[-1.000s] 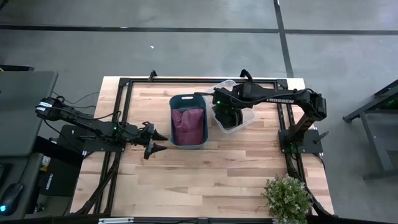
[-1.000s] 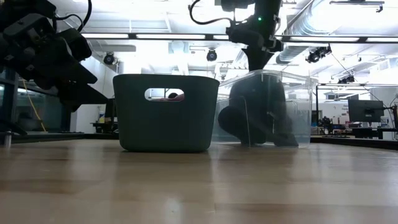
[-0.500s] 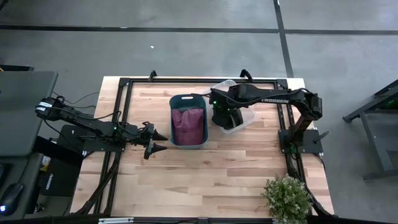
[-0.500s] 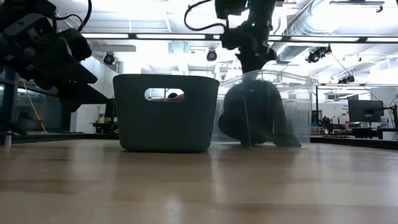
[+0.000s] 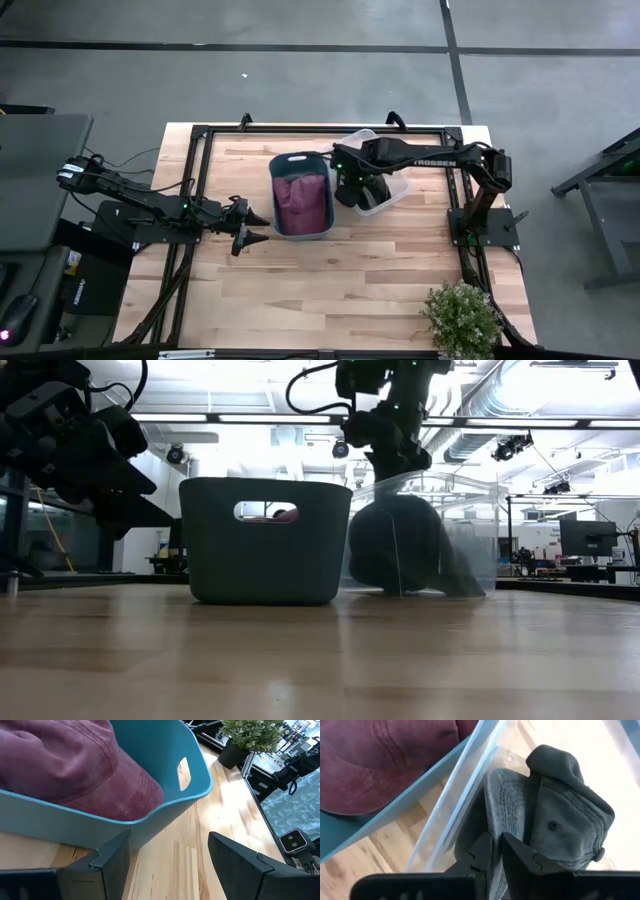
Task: Pick & Place hat
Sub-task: Put the black cap into the transparent bin
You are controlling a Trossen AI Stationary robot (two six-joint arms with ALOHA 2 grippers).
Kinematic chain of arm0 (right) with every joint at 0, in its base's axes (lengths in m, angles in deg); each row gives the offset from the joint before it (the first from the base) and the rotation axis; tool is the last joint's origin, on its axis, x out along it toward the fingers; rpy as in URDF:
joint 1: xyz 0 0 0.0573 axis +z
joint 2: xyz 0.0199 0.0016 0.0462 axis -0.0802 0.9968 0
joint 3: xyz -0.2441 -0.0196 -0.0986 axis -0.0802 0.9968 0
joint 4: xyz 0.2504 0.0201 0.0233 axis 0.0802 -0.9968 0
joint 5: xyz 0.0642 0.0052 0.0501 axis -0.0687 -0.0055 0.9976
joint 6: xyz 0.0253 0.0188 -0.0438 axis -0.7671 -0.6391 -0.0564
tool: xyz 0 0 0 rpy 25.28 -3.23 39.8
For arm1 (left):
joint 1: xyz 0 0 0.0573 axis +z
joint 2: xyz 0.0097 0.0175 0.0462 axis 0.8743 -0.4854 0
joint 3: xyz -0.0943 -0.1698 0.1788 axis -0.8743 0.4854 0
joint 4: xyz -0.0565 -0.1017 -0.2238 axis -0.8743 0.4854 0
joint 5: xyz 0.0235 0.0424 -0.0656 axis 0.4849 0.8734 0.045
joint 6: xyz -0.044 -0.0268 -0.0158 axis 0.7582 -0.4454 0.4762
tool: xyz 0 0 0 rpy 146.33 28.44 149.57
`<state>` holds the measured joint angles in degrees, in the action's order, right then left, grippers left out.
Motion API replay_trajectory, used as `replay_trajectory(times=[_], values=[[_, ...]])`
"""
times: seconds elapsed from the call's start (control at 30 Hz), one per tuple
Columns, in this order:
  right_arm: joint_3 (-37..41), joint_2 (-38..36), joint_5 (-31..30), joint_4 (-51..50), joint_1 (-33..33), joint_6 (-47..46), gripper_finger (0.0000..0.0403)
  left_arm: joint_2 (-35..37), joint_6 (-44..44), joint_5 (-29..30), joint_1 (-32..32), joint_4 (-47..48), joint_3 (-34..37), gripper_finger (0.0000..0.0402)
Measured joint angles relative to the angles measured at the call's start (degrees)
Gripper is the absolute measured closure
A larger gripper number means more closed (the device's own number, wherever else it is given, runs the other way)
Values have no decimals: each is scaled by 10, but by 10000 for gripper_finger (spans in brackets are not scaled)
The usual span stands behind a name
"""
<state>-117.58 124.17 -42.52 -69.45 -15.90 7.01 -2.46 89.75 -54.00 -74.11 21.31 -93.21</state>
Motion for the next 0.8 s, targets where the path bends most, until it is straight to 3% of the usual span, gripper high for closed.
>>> replay_trajectory(times=[0.23, 0.6, 0.8], values=[[0, 0, -21, -4, 1, 5, 332, 0, 0, 0, 0, 0, 0, 156], [0, -1, -5, -14, 0, 11, 208, 0, 0, 0, 0, 0, 0, 156], [-6, -3, 19, -22, 0, 15, 184, 0, 0, 0, 0, 0, 0, 156]])
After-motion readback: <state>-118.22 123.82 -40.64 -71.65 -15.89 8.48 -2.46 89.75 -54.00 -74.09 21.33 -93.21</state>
